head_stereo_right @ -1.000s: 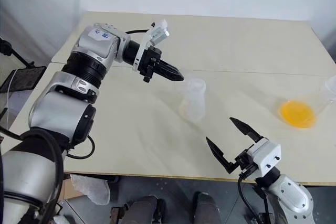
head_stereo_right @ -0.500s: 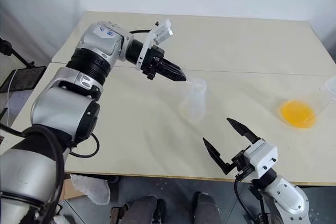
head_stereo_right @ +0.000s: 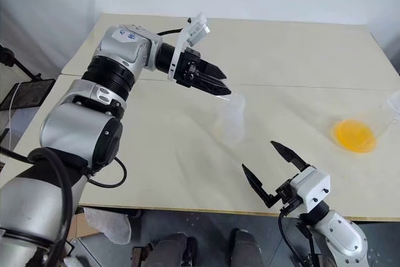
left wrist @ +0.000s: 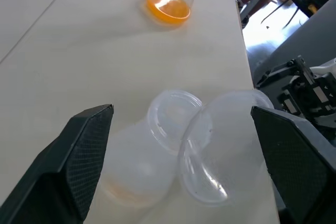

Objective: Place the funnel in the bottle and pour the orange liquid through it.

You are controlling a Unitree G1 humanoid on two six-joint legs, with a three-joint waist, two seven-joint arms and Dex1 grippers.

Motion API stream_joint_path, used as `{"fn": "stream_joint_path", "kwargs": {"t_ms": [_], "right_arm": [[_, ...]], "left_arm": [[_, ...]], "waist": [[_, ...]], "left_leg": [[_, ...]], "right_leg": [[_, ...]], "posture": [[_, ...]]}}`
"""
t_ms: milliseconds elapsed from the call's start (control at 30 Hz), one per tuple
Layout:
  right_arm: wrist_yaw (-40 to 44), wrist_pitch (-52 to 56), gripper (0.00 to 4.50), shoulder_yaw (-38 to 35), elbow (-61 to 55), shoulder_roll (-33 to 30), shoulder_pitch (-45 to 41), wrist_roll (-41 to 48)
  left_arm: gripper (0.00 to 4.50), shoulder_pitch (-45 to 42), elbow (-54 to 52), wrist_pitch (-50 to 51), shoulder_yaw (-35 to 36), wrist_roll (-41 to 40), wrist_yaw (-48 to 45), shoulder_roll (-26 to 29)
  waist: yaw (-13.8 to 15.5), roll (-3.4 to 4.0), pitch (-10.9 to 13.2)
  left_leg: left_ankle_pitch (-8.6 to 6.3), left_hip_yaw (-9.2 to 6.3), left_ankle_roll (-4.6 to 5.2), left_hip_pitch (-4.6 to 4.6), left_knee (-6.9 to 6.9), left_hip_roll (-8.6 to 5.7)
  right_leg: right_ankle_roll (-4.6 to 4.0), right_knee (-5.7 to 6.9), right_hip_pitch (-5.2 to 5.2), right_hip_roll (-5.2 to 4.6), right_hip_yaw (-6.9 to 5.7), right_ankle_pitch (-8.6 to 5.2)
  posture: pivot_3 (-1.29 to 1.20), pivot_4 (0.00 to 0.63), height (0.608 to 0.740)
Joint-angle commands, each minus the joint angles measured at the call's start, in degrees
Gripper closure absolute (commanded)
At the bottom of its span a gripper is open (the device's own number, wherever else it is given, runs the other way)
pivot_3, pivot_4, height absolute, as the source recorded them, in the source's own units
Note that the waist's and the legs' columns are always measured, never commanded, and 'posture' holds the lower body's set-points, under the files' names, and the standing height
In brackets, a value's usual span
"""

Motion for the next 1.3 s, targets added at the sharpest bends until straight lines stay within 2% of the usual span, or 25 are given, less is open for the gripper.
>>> {"fn": "stream_joint_path", "kwargs": {"t_ms": [33,100,233,433,600,667,800,900,1000,1133,1300], "right_arm": [[-0.5,-1.0,0.0,-0.2,-2.5,0.1,0.6,0.2],[-0.6,-1.0,0.0,-0.2,-2.7,0.1,0.7,0.2],[-0.8,-1.0,0.0,-0.2,-2.9,0.2,0.8,0.0],[-1.4,-1.0,0.0,-2.4,-3.7,0.1,1.6,1.1],[-4.3,-1.2,0.0,-8.5,-4.6,1.7,3.6,4.7],[-4.9,-2.9,0.0,-11.6,-4.2,2.6,5.2,4.4],[-6.3,-5.7,0.0,-17.8,-3.3,5.5,9.3,6.0],[-8.3,-9.5,0.0,-23.3,-1.8,9.7,13.5,6.0],[-9.6,-13.9,0.0,-28.4,1.4,14.9,18.2,7.2],[-9.7,-17.4,0.0,-31.1,5.0,18.2,20.5,8.8],[-10.3,-19.3,0.0,-33.2,8.3,18.2,20.2,10.6]], "left_arm": [[0.04,-1.9,-0.2,-3.3,3.4,-2.1,1.5,-0.9],[0.04,-1.4,0.0,-5.7,5.2,-3.0,3.0,-1.5],[0.04,1.2,-0.7,-13.3,8.9,-5.5,0.1,-1.5],[0.04,6.5,-3.2,-22.4,13.6,-9.3,-5.1,2.3],[0.04,18.2,-10.6,-40.5,14.6,-9.0,-6.4,6.6],[0.04,23.1,-15.4,-44.8,15.0,-9.7,-6.9,7.8],[0.04,34.2,-28.6,-42.8,14.5,-12.3,-7.9,10.7],[0.04,44.8,-35.7,-34.6,16.1,-15.4,-5.7,13.7],[0.04,55.7,-42.4,-32.7,16.7,-16.6,-2.4,14.9],[0.04,58.7,-48.5,-28.7,16.8,-18.8,2.5,13.3],[0.04,58.3,-50.1,-26.9,16.3,-20.4,4.9,12.8]], "waist": [[0.0,0.0,0.0],[0.0,0.0,0.0],[0.0,0.0,0.0],[-0.1,0.01,0.0],[-0.2,0.05,0.0],[0.0,0.05,0.0],[0.1,0.05,0.0],[-0.1,0.2,-0.2],[-0.3,0.39,-0.3],[0.1,0.13,-0.2],[-0.2,0.25,-0.3]], "left_leg": [[0.0,0.0,0.0,0.0,0.01,0.0],[0.0,0.0,0.0,0.0,0.02,0.0],[0.0,0.01,0.0,0.01,0.02,-0.01],[0.0,0.06,0.0,0.06,0.05,0.0],[0.0,0.11,-0.01,0.09,0.04,0.01],[0.0,0.1,0.0,0.09,0.08,-0.01],[0.0,-0.03,0.0,0.02,0.12,-0.09],[0.0,-0.02,0.01,0.07,0.12,-0.12],[0.0,0.01,0.01,0.34,-0.09,-0.1],[0.0,-0.03,0.02,0.47,-0.08,-0.06],[-0.03,-0.1,-0.03,0.62,-0.15,-0.14]], "right_leg": [[0.0,0.01,0.0,0.0,0.0,0.0],[0.0,0.03,-0.01,0.0,0.0,0.0],[0.0,0.04,-0.01,-0.02,0.0,0.0],[0.0,0.19,-0.05,-0.01,0.02,0.0],[-0.01,0.34,-0.13,-0.02,0.09,0.0],[-0.01,0.35,-0.12,-0.08,0.09,0.0],[-0.01,0.39,-0.12,-0.14,0.07,0.0],[-0.01,0.38,-0.08,-0.17,0.11,0.0],[-0.03,0.43,0.02,-0.17,0.2,-0.01],[-0.07,0.36,0.2,-0.27,0.5,-0.04],[-0.08,0.39,0.26,-0.54,0.69,-0.04]], "posture": [[0.0,0.15,0.74],[0.0,0.15,0.74],[0.0,0.15,0.74],[0.0,0.15,0.74],[0.0,0.15,0.74],[0.0,0.15,0.74],[0.0,0.15,0.74],[0.0,0.15,0.74],[0.0,0.15,0.74],[0.0,0.15,0.74],[0.0,0.15,0.74]]}}
